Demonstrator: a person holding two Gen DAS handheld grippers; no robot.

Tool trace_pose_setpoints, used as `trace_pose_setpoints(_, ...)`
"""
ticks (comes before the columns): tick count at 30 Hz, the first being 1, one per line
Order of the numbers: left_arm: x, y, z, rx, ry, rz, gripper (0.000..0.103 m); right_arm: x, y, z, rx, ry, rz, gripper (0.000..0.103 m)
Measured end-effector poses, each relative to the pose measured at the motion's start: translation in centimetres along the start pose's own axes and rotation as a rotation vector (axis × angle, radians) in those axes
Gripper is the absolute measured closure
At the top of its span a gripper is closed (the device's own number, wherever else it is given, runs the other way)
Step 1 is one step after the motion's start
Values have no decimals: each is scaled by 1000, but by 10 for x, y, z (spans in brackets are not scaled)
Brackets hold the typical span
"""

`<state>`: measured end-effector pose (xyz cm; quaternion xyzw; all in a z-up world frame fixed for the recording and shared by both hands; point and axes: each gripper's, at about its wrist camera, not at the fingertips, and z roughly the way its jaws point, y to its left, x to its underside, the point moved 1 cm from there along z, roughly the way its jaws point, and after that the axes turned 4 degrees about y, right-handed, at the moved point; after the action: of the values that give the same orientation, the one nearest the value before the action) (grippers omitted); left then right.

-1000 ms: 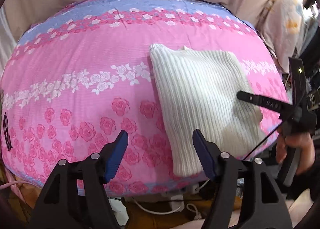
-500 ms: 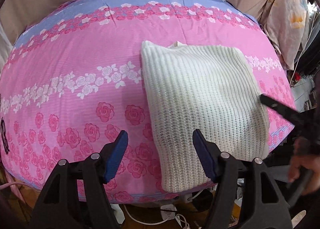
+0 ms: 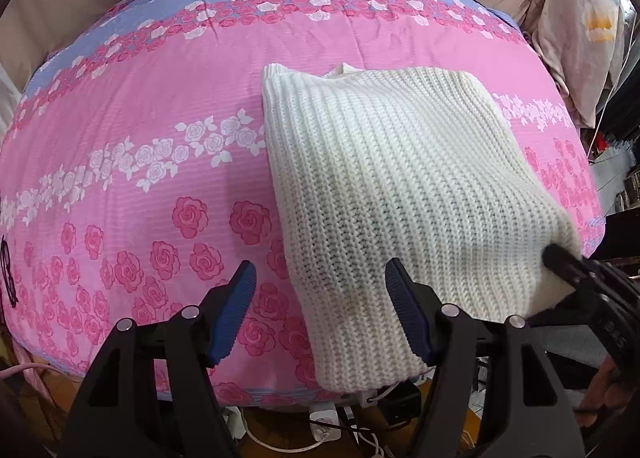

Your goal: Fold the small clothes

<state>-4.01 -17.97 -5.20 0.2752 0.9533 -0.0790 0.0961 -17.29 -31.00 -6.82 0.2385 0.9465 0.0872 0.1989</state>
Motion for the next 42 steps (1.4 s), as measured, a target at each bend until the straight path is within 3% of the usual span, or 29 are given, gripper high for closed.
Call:
trace_pose_setpoints(3,1,0,0,-15,-4,-5,38,17,-23,58,20,181,33,93)
trace_pose_setpoints(6,1,0,-2,-34,-17,-12,38,11,-18,41,12,144,56,90)
trace_pose_setpoints(8,1,1,-3,-49,-25,-17,38,1,-12,13,22,64,68,84)
trace_pose_setpoints(14,3,9,-6,-67,-40,-46,38,-28,17,-22,112,-67,-36,77)
trace_pose_setpoints(16,4,11,-6,-71,-39,-53,38,-38,20,-25,92,-95,-28,76)
trace_pose_setpoints(20,5,15,-5,-74,-37,-61,38,-42,35,-2,58,-52,-77,84)
trace_pose_setpoints(24,6,16,-4,-77,-35,-68,38,-28,26,64,162,78,-103,90)
trace_pose_setpoints(25,6,16,-4,-80,-34,-68,38,-25,24,69,154,66,-107,90)
trace_pose_setpoints(27,6,16,-3,-86,-32,-64,38,-32,29,54,149,68,-93,90)
trace_pose_setpoints(30,7,18,-1,-89,-32,-67,38,-38,38,25,122,4,-93,90)
trace_pose_setpoints(34,3,19,9,-62,-7,-99,38,-27,29,69,186,97,-150,92)
trace_pose_setpoints(36,1,19,11,-49,3,-114,38,-29,29,58,161,70,-120,92)
trace_pose_setpoints(39,-4,17,11,-32,-7,-129,35,-36,22,30,69,4,-38,79)
trace_pose_setpoints(41,-7,15,13,-23,-7,-139,32,-37,13,27,45,1,-7,56)
trace_pose_setpoints(42,-9,14,14,-19,-4,-145,31,-37,9,29,65,6,6,50)
